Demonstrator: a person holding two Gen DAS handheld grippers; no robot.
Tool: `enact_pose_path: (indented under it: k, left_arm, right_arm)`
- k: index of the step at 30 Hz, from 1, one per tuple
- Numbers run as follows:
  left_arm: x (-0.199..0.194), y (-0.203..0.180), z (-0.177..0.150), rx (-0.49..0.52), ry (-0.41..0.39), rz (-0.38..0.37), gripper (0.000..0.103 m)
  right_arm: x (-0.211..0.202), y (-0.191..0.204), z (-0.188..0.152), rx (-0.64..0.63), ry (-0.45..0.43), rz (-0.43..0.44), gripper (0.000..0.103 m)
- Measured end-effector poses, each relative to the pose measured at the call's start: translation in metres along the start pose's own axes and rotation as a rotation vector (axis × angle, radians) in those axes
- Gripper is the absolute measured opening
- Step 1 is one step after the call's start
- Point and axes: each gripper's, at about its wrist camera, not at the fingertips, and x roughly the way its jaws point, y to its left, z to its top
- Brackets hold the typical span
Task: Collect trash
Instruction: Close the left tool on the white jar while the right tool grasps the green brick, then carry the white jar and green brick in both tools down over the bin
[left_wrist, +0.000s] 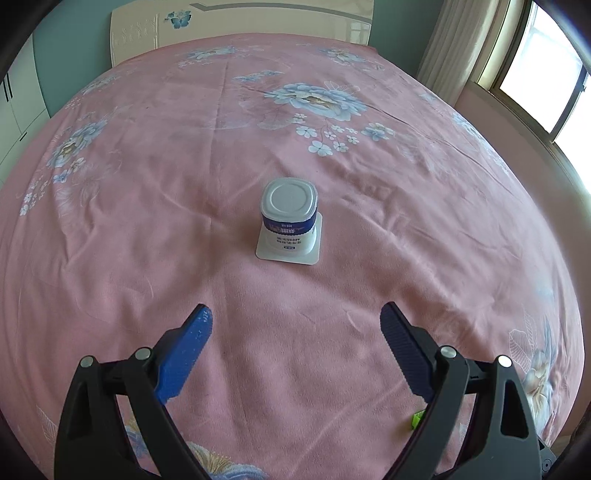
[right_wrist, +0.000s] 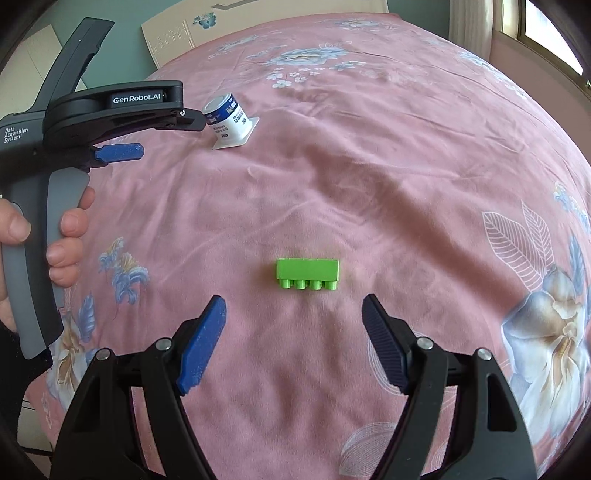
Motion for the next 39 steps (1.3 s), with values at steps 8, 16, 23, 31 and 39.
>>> enact_pose_path:
  k: [8, 16, 23, 31, 39]
  left_arm:
    - [0.049, -0.003, 0.022, 0.038, -0.041, 0.028, 0.094]
    - [0.091, -0.005, 0.041, 0.004, -0.095, 0.045, 0.094]
    - [0.108, -0.005, 0.05, -0.003, -0.098, 0.043, 0.057]
    - [0.065, -0.013, 0.034, 0.056, -0.145, 0.05, 0.056]
    - [-0.016, -0.031, -0.015, 0.14, -0.185, 0.086, 0.056]
  right_arm:
    - [0.036, -0.003, 0.011, 0.058, 0.017, 0.009, 0.075]
    - [0.048, 0.001, 0.012, 0.052, -0.029, -0.042, 0.07]
    - [0.05, 0.004, 0.009, 0.029, -0.041, -0.122, 0.044]
    - [0.026, -0.008, 0.003, -0.027, -0.048, -0.043, 0.044]
    - [-0.024, -0.005, -0.005, -0.147, -0.101, 0.001, 0.044]
